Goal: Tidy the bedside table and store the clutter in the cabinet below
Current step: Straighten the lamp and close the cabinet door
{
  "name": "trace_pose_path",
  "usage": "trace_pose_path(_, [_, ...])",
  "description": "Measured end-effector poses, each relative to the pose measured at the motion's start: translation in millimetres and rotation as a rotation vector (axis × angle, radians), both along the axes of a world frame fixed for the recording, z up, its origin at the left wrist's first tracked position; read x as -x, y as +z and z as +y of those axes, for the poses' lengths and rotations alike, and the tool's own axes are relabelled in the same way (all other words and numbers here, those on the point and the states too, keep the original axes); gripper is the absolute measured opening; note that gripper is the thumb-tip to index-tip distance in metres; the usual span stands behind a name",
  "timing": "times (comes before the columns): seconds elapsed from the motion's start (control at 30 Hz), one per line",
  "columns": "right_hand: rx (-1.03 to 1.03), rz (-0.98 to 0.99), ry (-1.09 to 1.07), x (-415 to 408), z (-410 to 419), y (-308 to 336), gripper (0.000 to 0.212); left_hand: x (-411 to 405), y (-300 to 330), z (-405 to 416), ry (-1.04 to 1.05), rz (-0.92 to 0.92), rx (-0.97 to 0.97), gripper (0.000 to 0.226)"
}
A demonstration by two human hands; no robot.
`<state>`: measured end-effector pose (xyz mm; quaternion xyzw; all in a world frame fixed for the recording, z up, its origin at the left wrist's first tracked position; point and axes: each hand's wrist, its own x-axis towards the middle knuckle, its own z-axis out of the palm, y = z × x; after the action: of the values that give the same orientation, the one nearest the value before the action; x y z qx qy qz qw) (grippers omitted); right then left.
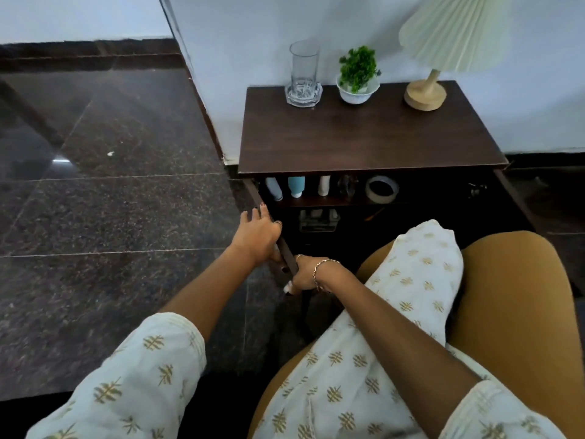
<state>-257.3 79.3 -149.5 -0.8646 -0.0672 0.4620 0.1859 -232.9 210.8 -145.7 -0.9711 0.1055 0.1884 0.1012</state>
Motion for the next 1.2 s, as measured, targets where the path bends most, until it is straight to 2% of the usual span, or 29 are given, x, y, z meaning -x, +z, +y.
trace_pose_path(0.1, [-0.029,0.042,-0.071,-21,-27,4,0.041,-15,1,-20,0.042,-0.014,0.0,0.073])
trace_pose_path(0.23, [-0.035,0.047,-0.087,-47,-54,4,0.053,-31,2,-41,0.013,-0.025,-0.028,0.058])
trace_pose_path(0.37, [-0.017,0.014,-0.1,-74,-78,2,0.042,-49,8,-59,0.042,-0.057,-0.024,0.055])
trace_pose_path(0.57, [-0.034,-0.012,-0.108,-115,-102,0,0.037,-75,19,-76,-0.176,-0.193,-0.108,0.037])
trace_pose_path(0.67, [-0.084,-0.056,-0.157,-138,-119,3,0.038,-89,18,-82,-0.22,-0.223,-0.094,0.032])
trace_pose_path(0.73, [-0.083,-0.12,-0.182,-152,-132,3,0.041,-98,12,-82,-0.247,-0.283,-0.082,0.045])
trace_pose_path(0.83, [-0.096,-0.181,-0.225,-166,-146,-2,0.044,-110,2,-78,-0.304,-0.443,-0.061,0.085])
trace_pose_path(0.9, [-0.157,-0.164,-0.323,-172,-152,-11,0.04,-122,-3,-77,-0.288,-0.44,-0.003,0.097])
trace_pose_path(0.97, [-0.217,-0.116,-0.44,-177,-154,-21,0.041,-134,-7,-79,-0.223,-0.336,0.018,0.095])
trace_pose_path(1.03, [-0.271,-0.065,-0.529,-182,-154,-27,0.056,-142,-9,-81,-0.174,-0.275,0.021,0.088])
trace_pose_path(1.2, [-0.376,-0.01,-0.644,-194,-157,-42,0.072,-147,-16,-86,-0.153,-0.276,0.053,0.079])
